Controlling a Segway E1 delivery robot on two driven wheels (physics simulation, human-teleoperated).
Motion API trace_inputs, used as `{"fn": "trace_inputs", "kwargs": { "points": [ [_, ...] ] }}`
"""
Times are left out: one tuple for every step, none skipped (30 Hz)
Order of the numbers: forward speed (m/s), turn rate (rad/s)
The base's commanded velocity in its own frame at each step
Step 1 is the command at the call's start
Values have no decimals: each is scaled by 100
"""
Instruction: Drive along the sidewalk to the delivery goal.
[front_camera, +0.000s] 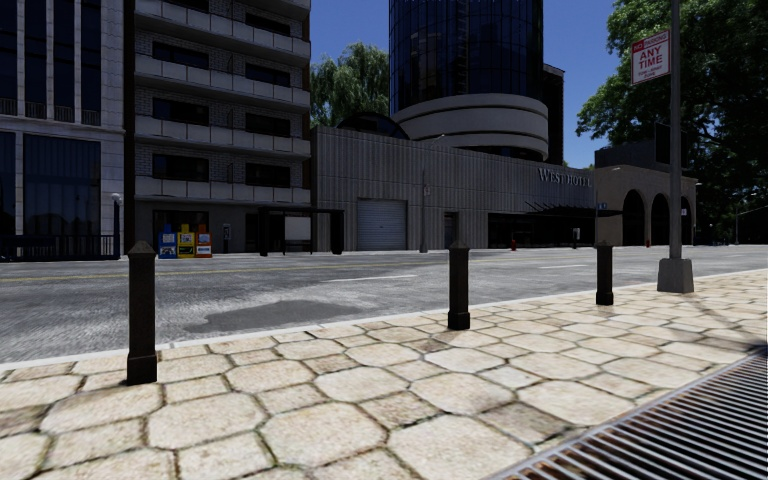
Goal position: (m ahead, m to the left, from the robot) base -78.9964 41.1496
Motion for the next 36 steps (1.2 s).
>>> {"fn": "trace_inputs", "kwargs": {
  "points": [
    [0, 0],
    [0, 0],
    [0, 0],
    [7, 0],
    [31, 0],
    [44, 0],
    [44, 0],
    [49, 0],
    [50, 0],
    [51, 0],
    [51, 0],
    [51, 20],
    [51, 39],
    [51, 52],
    [51, 52],
    [53, 59],
    [59, 64],
    [61, 68],
    [61, 68],
    [62, 72],
    [62, 77],
    [63, 81],
    [68, 84],
    [68, 84],
    [70, 88],
    [71, 89],
    [71, 89],
    [71, 89],
    [72, 89],
    [74, 89],
    [74, 89],
    [78, 89],
    [80, 89],
    [85, 89],
    [88, 90],
    [88, 90]
  ]
}}
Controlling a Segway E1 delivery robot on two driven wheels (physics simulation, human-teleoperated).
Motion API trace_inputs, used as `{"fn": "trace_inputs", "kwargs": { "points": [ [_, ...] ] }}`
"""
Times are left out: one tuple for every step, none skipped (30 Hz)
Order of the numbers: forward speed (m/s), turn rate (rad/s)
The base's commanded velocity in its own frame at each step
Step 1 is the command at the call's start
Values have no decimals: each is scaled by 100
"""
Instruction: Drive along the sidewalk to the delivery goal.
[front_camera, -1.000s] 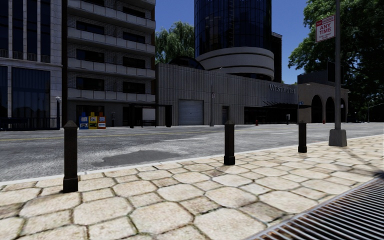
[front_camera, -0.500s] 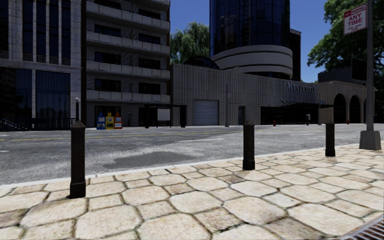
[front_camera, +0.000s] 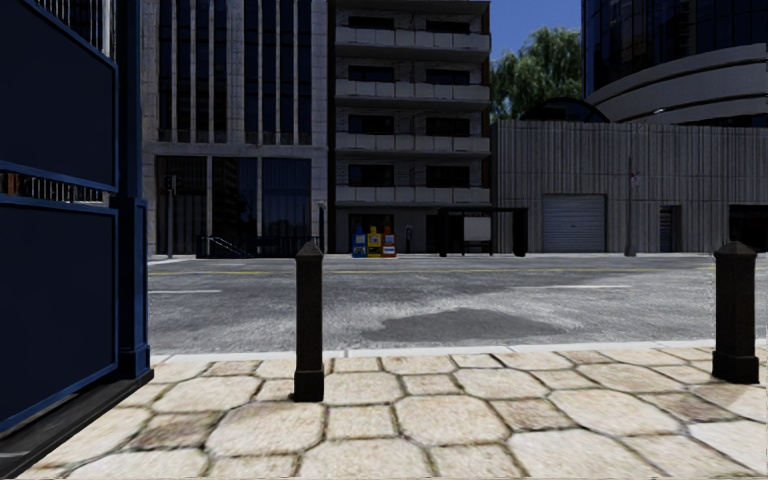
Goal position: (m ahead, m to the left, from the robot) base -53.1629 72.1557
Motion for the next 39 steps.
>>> {"fn": "trace_inputs", "kwargs": {
  "points": [
    [92, 90],
    [94, 90],
    [95, 90],
    [95, 90],
    [95, 90],
    [95, 85],
    [95, 77],
    [95, 77],
    [81, 63],
    [2, 0],
    [0, 0],
    [0, 0],
    [0, 0],
    [0, 0],
    [0, 0],
    [0, 0],
    [0, 0],
    [0, 0],
    [0, 0],
    [0, 0],
    [0, 0],
    [0, 0],
    [0, 0],
    [0, 0],
    [0, 0],
    [0, 0],
    [0, 0],
    [0, 0],
    [0, 0],
    [0, 3],
    [0, 3],
    [-8, 14],
    [-46, 27],
    [-82, 35],
    [-82, 35],
    [-101, 41],
    [-109, 47],
    [-115, 55],
    [-115, 55]
  ]
}}
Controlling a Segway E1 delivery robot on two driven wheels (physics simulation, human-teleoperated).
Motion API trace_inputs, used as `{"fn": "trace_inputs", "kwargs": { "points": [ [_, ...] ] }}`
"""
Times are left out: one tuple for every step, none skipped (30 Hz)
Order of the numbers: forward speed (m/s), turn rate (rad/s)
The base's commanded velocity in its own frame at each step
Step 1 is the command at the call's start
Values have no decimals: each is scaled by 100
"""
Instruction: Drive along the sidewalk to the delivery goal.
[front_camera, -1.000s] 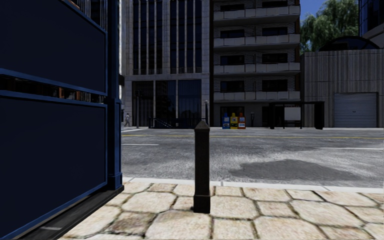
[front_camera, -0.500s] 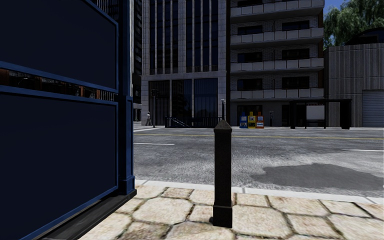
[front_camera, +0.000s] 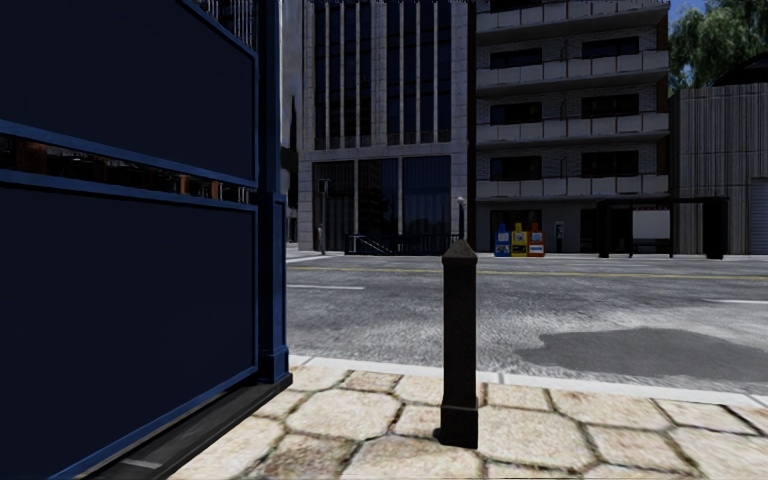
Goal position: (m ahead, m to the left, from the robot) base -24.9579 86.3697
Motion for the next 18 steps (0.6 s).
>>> {"fn": "trace_inputs", "kwargs": {
  "points": [
    [-116, 60],
    [-117, 63],
    [-117, 63],
    [-117, 66],
    [-116, 67],
    [-113, 68],
    [-113, 68],
    [-113, 70],
    [-112, 72],
    [-112, 74],
    [-112, 74],
    [-112, 75],
    [-112, 76],
    [-112, 76],
    [-112, 78],
    [-115, 79],
    [-127, 80],
    [-127, 80]
  ]
}}
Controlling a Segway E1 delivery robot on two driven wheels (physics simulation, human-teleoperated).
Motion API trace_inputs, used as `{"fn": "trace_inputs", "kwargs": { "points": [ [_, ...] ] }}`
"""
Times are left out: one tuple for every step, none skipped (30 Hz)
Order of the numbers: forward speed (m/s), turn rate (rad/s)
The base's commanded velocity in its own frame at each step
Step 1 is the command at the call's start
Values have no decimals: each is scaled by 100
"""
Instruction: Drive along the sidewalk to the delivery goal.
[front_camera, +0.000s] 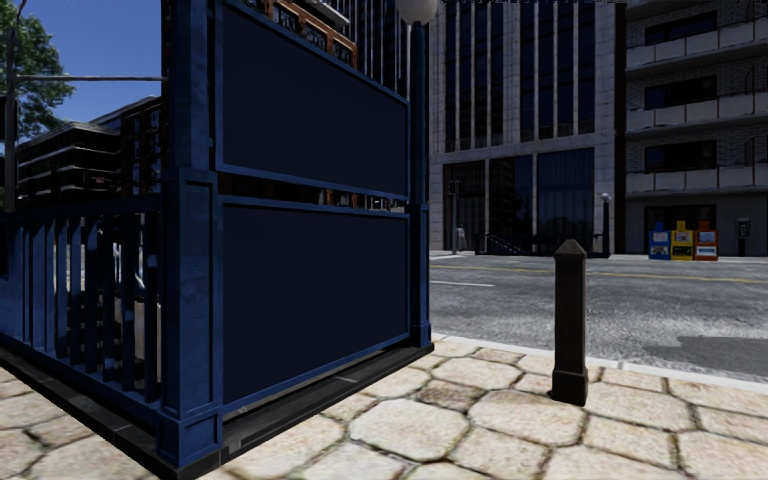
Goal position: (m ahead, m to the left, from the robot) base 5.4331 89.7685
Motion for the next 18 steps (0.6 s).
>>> {"fn": "trace_inputs", "kwargs": {
  "points": [
    [-134, 81],
    [-136, 81],
    [-136, 83],
    [-136, 83],
    [-136, 84],
    [-136, 85],
    [-136, 86],
    [-136, 86],
    [-136, 89],
    [-135, 92],
    [-135, 95],
    [-135, 95],
    [-134, 97],
    [-133, 98],
    [-131, 102],
    [-131, 102],
    [-128, 103],
    [-126, 104]
  ]
}}
